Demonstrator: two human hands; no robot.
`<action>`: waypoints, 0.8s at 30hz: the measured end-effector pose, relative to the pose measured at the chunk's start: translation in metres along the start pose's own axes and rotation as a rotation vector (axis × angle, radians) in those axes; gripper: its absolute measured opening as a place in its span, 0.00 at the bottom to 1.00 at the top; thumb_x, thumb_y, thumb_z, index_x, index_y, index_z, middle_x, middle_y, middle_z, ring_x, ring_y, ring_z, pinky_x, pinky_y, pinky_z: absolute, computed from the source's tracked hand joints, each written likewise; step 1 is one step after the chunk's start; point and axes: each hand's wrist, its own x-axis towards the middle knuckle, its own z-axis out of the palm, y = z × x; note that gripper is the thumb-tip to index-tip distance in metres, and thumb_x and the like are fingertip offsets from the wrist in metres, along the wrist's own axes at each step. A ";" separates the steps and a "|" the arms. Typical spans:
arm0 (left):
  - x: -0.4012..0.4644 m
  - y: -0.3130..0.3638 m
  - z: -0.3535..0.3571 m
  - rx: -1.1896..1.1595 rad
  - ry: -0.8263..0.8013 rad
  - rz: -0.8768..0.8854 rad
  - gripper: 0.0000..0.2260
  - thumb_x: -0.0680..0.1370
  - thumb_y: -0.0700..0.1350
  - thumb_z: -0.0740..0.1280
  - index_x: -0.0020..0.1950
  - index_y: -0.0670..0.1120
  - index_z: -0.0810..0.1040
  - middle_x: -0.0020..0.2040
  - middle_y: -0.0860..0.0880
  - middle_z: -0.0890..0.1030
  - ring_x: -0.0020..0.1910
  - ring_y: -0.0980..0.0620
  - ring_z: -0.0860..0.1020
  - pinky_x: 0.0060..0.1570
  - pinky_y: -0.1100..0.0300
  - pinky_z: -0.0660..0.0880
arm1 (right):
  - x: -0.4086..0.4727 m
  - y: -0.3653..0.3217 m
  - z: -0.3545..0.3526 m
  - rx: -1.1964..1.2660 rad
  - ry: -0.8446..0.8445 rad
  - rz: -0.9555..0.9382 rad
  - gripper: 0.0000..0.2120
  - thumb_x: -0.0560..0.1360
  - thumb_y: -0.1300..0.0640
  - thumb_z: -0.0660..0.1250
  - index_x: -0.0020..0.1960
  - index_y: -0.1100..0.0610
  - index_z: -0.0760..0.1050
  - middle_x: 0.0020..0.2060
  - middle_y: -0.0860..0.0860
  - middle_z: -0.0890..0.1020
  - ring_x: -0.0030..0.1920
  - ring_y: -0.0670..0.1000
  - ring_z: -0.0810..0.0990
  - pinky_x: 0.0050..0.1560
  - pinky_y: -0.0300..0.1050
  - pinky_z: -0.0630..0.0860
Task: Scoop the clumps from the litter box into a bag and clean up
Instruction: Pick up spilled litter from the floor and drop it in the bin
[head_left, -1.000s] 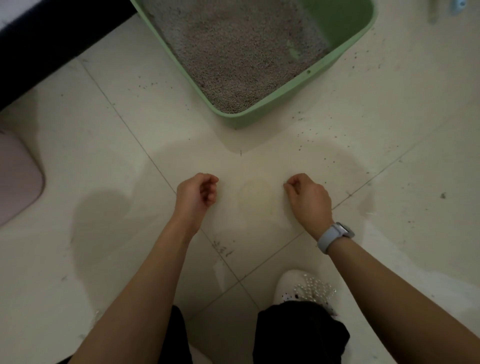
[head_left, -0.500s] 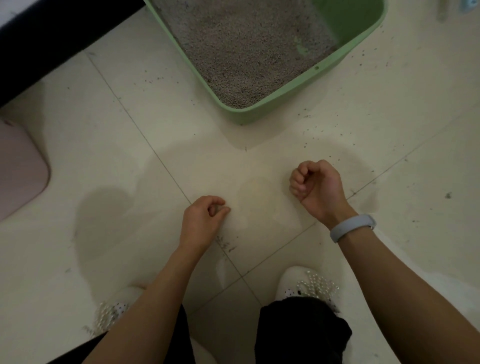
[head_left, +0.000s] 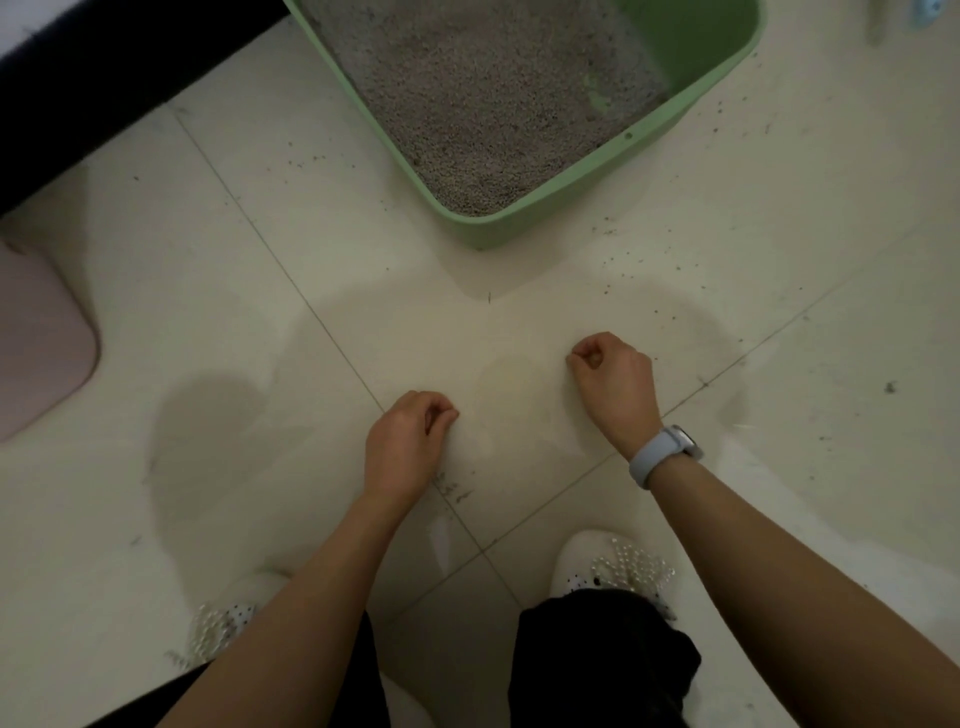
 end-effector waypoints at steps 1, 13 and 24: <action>-0.001 0.000 0.000 0.004 -0.002 -0.002 0.04 0.75 0.42 0.68 0.45 0.42 0.80 0.40 0.48 0.77 0.38 0.52 0.71 0.38 0.63 0.62 | -0.001 -0.001 0.001 -0.024 0.002 -0.008 0.07 0.76 0.61 0.62 0.49 0.62 0.77 0.43 0.57 0.81 0.44 0.56 0.78 0.40 0.39 0.67; 0.015 0.002 -0.021 -0.584 0.117 -0.419 0.03 0.77 0.41 0.66 0.43 0.43 0.78 0.32 0.52 0.73 0.29 0.61 0.69 0.34 0.67 0.67 | 0.007 -0.014 -0.017 1.254 -0.454 0.476 0.14 0.79 0.57 0.56 0.34 0.56 0.65 0.23 0.48 0.65 0.22 0.45 0.61 0.21 0.35 0.57; -0.003 0.005 -0.004 -0.155 -0.021 -0.130 0.06 0.72 0.42 0.72 0.47 0.42 0.82 0.35 0.51 0.76 0.37 0.52 0.72 0.39 0.64 0.65 | 0.003 -0.014 -0.011 1.173 -0.524 0.408 0.12 0.74 0.64 0.52 0.34 0.60 0.69 0.22 0.50 0.72 0.21 0.46 0.65 0.24 0.36 0.56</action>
